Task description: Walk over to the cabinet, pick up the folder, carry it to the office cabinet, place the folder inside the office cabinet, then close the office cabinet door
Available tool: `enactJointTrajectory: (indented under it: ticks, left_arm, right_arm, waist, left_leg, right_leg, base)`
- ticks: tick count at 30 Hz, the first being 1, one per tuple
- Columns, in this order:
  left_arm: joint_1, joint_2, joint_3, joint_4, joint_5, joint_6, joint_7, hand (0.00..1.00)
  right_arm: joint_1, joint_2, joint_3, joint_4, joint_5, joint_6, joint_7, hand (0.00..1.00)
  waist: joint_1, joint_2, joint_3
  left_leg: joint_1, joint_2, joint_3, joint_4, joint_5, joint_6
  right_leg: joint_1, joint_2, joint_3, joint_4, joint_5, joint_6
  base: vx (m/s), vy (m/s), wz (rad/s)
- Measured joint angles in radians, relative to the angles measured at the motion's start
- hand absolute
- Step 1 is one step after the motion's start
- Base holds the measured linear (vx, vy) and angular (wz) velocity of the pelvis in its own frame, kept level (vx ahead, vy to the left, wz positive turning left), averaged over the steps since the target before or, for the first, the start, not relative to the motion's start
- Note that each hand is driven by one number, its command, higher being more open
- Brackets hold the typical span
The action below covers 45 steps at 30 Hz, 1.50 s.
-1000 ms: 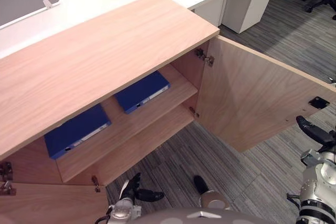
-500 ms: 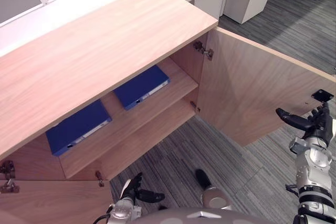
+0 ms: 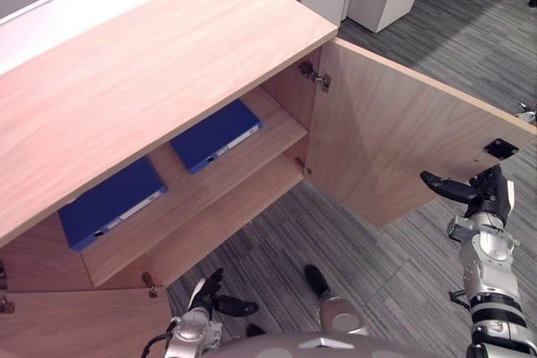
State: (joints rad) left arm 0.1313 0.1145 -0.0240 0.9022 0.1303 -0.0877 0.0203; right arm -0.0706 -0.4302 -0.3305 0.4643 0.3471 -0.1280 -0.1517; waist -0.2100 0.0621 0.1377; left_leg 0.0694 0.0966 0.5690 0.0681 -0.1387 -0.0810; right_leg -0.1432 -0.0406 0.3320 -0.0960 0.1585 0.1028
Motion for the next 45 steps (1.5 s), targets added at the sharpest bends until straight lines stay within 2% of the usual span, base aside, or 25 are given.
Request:
enactJointTrajectory:
  ticks: [7,18,28,36,39,45]
  left_arm:
    - [0.000,-0.001,0.001,0.000,0.003,0.000,0.000,1.00]
    - [-0.003,0.003,0.002,0.025,0.042,0.001,0.001,1.00]
    - [-0.008,0.005,-0.001,0.036,0.076,0.002,0.003,1.00]
    - [-0.019,0.009,-0.001,0.077,0.076,0.003,0.009,1.00]
    - [-0.020,0.010,-0.001,0.084,0.076,0.011,0.021,1.00]
    - [-0.031,0.018,0.002,0.084,0.076,0.019,0.039,1.00]
  right_arm:
    - [0.126,0.061,0.001,-0.170,-0.004,0.003,0.021,1.00]
    - [0.350,0.222,0.048,-0.434,-0.034,0.009,0.050,1.00]
    - [0.613,0.316,0.235,-0.632,-0.072,0.009,0.109,1.00]
    - [0.632,0.346,0.280,-0.643,-0.071,0.010,0.111,1.00]
    - [0.632,0.351,0.290,-0.635,-0.070,0.010,0.095,1.00]
    - [0.629,0.372,0.350,-0.595,-0.069,0.007,0.014,1.00]
  waist:
    - [-0.002,-0.002,0.001]
    - [-0.004,-0.023,0.006]
    - [-0.009,-0.076,-0.017]
    - [-0.002,-0.082,-0.020]
    - [0.022,-0.087,-0.023]
    - [0.043,-0.110,-0.038]
  left_leg:
    - [0.000,0.006,-0.003,0.006,0.000,0.000]
    - [0.013,0.019,-0.003,0.006,0.001,-0.002]
    - [0.011,0.036,-0.007,0.043,-0.017,-0.009]
    - [-0.003,0.037,-0.057,0.054,-0.010,-0.011]
    - [-0.006,0.038,-0.068,0.045,-0.005,-0.010]
    - [-0.008,0.036,-0.147,-0.026,0.055,-0.010]
  right_leg:
    - [0.001,0.006,0.000,0.000,0.004,-0.003]
    - [0.008,0.019,-0.007,0.000,0.006,-0.008]
    - [0.017,0.029,0.003,0.009,0.018,-0.011]
    - [0.020,0.013,-0.067,0.024,0.010,-0.023]
    - [0.016,0.003,-0.116,0.030,0.010,-0.024]
    - [0.015,0.008,-0.190,0.033,0.008,-0.023]
  base:
    - [0.00,0.000,0.00]
    - [0.01,-0.001,-0.01]
    - [-0.01,-0.009,-0.04]
    - [-0.03,-0.012,0.10]
    - [-0.03,-0.015,-0.03]
    - [-0.03,-0.059,0.21]
